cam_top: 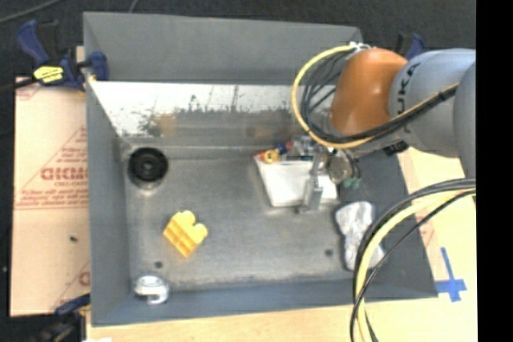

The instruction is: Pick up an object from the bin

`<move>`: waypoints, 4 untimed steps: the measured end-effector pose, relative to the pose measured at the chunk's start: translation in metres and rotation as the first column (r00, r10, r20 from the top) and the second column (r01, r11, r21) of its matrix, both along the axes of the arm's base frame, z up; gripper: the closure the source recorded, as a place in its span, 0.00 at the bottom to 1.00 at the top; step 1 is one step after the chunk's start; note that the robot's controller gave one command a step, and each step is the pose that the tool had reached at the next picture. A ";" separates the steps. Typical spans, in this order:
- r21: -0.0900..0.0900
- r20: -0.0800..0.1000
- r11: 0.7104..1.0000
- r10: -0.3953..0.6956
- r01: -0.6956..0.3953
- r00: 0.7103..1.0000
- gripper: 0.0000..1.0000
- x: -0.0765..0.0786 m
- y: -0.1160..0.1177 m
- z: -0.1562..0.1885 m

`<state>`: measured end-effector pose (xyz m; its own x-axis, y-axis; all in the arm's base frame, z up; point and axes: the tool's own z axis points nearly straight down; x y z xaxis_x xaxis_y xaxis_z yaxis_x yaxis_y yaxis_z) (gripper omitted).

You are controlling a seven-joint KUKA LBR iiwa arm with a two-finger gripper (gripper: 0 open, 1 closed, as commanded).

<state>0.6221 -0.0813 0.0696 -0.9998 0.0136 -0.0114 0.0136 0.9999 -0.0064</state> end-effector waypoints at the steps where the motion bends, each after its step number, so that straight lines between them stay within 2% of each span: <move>1: 0.000 -0.005 1.000 0.000 0.000 1.000 1.00 -0.001 0.000 0.004; 2: 0.007 -0.009 1.000 0.003 -0.003 1.000 1.00 0.000 -0.032 0.012; 3: 0.017 0.005 0.995 0.099 -0.099 0.995 1.00 -0.016 -0.051 0.013; 4: 0.007 0.026 0.982 0.186 -0.186 0.982 1.00 -0.032 -0.031 0.005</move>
Offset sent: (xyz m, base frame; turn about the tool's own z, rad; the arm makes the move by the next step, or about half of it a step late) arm 0.0000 0.0000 0.0000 0.0000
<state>0.5899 -0.1123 0.0749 -0.9843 -0.1726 -0.0374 -0.1727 0.9850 0.0005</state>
